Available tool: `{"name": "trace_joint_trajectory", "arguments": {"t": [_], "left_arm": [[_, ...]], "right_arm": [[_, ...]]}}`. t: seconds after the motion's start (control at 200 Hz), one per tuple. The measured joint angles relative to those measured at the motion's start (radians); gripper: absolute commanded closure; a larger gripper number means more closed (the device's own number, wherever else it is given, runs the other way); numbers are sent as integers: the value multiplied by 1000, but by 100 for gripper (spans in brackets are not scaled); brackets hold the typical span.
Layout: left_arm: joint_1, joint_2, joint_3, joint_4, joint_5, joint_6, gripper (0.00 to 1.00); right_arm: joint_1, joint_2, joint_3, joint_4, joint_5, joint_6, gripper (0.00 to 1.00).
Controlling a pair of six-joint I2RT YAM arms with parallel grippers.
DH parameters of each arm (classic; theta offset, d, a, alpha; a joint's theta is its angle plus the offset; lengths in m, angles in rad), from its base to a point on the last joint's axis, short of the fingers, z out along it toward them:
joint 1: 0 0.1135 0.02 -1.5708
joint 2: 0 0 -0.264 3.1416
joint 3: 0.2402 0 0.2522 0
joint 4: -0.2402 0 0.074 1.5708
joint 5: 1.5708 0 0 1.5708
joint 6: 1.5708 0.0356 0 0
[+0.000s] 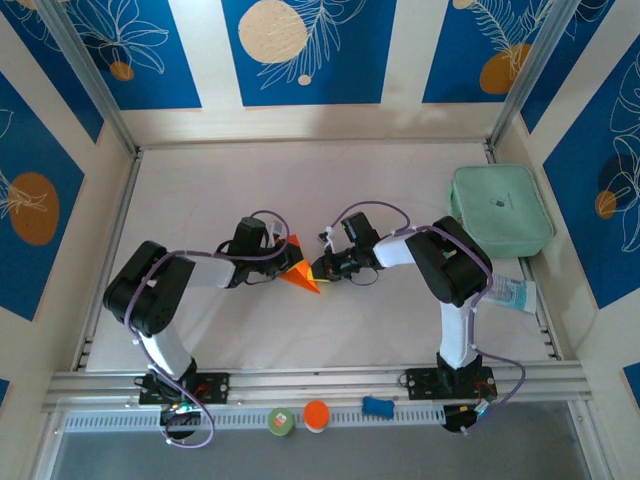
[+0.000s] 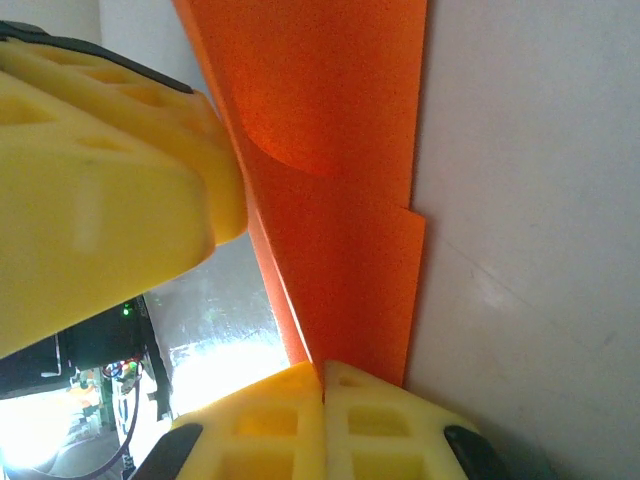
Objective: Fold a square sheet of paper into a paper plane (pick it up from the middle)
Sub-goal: Fourth fold the wing at the center of the table.
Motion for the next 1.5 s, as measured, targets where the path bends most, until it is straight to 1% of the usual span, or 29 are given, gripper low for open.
{"name": "trace_joint_trajectory", "arguments": {"t": [0.3,0.525,0.675,0.765,0.87,1.01,1.226,1.321,1.501], "left_arm": [[0,37,0,17,3,-18,84],[0,47,2,20,3,-18,84],[0,53,4,21,3,-18,84],[0,53,4,25,5,-19,84],[0,53,4,32,10,-25,84],[2,53,4,39,14,-25,81],[30,2,-6,39,18,-23,77],[41,-29,-17,39,17,-17,78],[43,-25,-38,48,18,-16,81]], "right_arm": [[-1,0,0,-3,0,-1,92],[0,0,5,-13,-6,-5,84],[4,-1,13,-28,-8,-8,83],[4,-1,16,-34,-5,-9,85],[4,-1,16,-37,3,-10,90],[4,0,16,-40,15,-11,97],[-4,9,17,-36,0,1,98],[-8,16,24,-42,-12,11,98],[-9,21,37,-64,-16,23,99]]}}
